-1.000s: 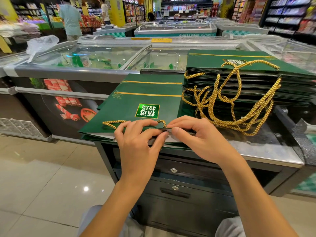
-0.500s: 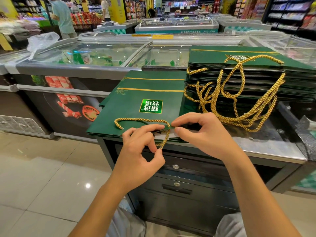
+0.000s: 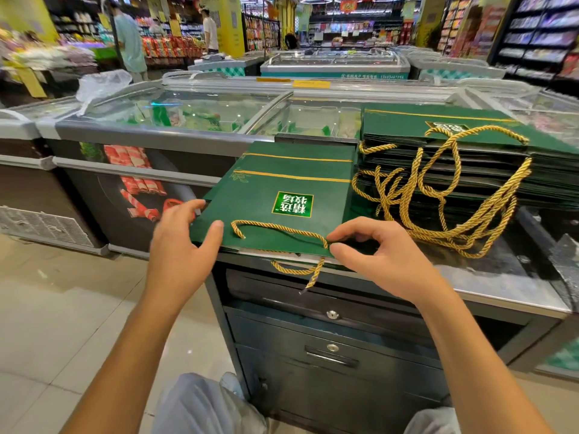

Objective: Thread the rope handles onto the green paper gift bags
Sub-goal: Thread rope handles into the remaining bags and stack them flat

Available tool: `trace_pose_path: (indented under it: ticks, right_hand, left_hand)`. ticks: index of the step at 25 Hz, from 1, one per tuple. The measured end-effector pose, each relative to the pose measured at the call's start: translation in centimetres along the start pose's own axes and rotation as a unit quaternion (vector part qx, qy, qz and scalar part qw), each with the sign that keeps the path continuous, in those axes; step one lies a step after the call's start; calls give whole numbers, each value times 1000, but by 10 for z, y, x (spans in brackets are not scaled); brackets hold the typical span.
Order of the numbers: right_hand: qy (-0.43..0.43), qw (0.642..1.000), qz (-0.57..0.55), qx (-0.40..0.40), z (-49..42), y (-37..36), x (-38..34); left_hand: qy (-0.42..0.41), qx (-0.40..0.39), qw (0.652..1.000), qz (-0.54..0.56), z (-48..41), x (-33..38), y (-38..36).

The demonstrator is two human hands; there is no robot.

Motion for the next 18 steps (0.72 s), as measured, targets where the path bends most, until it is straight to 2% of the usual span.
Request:
trace_pose_path:
  ticks: [3, 7, 10, 15, 18]
  right_hand:
    - [1, 999, 53, -12, -3, -7, -4]
    - [-28, 974, 200, -104, -30, -22, -23]
    - [-11, 949, 278, -145, -59, -50, -42]
    - [-6, 942, 284, -177, -84, -84, -48]
    - [-28, 976, 133, -171, -86, -71, -55]
  left_hand:
    - [11, -80, 997, -1, 4, -16, -21]
    - [7, -82, 996, -21, 8, -20, -26]
    - [-2, -94, 993, -65, 8, -23, -28]
    - [-1, -111, 990, -86, 8, -20, -27]
    - [-40, -127, 980, -151, -1, -16, -22]
Point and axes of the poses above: each hand's wrist, its own z-axis away from the middle knuckle, its own y-axis out of the back of the hand, x = y × z, the point moved 7 cm from there along -z, towards the middle knuckle, and after that the axes turned 1 degree about z, right-handed, at the moved point
